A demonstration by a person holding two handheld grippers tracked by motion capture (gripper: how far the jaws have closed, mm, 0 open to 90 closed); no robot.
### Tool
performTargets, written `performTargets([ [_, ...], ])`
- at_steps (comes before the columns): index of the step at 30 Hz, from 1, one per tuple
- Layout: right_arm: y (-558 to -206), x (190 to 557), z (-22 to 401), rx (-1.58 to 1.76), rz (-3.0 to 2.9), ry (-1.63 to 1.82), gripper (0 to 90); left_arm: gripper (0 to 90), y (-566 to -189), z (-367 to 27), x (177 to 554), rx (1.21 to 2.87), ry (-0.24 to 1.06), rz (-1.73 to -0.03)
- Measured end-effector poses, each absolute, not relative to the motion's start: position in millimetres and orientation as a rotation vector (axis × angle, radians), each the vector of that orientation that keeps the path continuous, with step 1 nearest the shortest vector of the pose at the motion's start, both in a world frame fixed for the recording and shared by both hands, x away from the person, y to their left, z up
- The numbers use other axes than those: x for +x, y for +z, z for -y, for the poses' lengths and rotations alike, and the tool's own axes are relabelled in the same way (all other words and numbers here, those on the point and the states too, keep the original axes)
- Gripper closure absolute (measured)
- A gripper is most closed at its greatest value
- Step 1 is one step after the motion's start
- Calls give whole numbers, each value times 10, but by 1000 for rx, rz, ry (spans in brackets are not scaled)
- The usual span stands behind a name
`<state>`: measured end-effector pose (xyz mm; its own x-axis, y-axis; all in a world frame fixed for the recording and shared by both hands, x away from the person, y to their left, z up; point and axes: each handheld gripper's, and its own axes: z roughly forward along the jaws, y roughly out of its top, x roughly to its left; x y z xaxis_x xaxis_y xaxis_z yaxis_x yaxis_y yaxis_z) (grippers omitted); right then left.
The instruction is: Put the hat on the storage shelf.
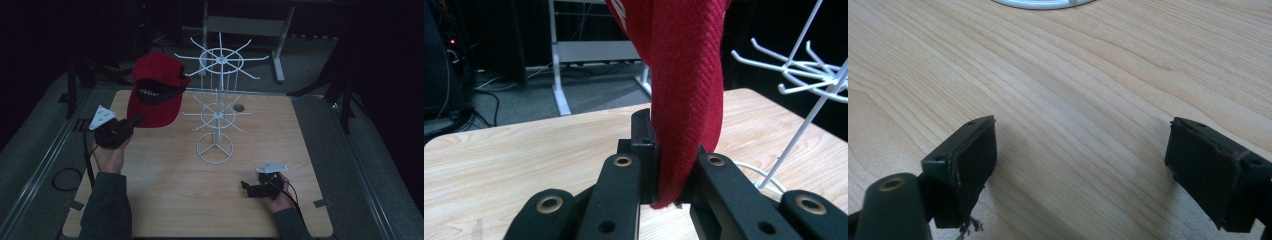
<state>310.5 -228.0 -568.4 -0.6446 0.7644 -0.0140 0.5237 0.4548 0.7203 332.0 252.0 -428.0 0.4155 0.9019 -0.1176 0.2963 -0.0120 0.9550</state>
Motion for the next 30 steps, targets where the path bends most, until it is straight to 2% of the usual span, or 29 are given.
performTargets([
  [30, -5684, 3105, 2279, 1097, -2371, 1001, 131, 858, -3978, -2541, 3207, 1440, 695, -1050],
])
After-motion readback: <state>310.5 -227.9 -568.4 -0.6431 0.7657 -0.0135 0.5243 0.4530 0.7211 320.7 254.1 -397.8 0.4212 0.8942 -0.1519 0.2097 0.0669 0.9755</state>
